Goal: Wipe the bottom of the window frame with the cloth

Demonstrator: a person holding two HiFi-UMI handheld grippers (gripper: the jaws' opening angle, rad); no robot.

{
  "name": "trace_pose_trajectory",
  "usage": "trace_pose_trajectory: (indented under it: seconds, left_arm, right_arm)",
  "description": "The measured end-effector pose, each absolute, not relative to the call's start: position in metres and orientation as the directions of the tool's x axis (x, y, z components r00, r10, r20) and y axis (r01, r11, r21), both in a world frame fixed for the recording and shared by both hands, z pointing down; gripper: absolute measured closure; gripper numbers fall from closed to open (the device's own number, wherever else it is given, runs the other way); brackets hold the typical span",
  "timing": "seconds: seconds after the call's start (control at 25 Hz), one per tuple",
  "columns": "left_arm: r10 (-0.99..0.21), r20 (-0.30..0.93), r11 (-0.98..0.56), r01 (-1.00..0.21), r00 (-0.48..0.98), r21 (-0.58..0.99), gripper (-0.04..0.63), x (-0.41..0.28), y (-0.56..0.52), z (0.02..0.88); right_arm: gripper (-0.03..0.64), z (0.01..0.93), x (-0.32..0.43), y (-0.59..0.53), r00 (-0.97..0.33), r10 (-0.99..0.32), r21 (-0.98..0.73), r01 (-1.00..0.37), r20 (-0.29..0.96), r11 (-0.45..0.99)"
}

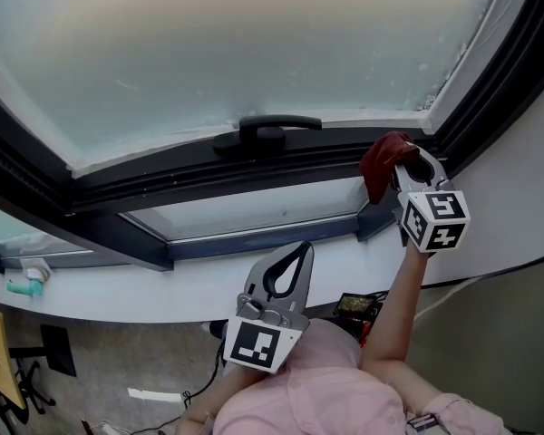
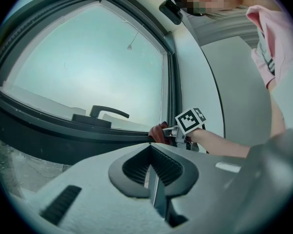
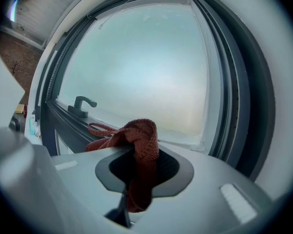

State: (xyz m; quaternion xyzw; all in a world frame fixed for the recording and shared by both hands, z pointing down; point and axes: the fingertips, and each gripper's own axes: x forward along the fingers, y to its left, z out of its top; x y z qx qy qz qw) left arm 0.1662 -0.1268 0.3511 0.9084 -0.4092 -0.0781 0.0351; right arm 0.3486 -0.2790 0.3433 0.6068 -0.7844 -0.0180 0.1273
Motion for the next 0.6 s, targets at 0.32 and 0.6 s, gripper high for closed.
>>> trace_pose_trajectory:
  seconds: [0.32, 0.6]
  left_arm:
    - [-0.753, -0.118, -0.658, -0.742, 0.647, 0.129, 0.601, 0.165, -0.125, 0.35]
    - [-0.754, -0.115, -0.657, -0.742, 0.647, 0.132, 0.601, 0.164, -0.124, 0.35]
  right_arm:
    - [0.551, 0.344, 0.366, -0.279, -0.189, -0.968, 0.177, -0.96, 0.165, 0.218]
    - [0.551, 0.343, 0.374, -0.28, -0.173, -0.971, 0.178, -0.963, 0.167, 0.202]
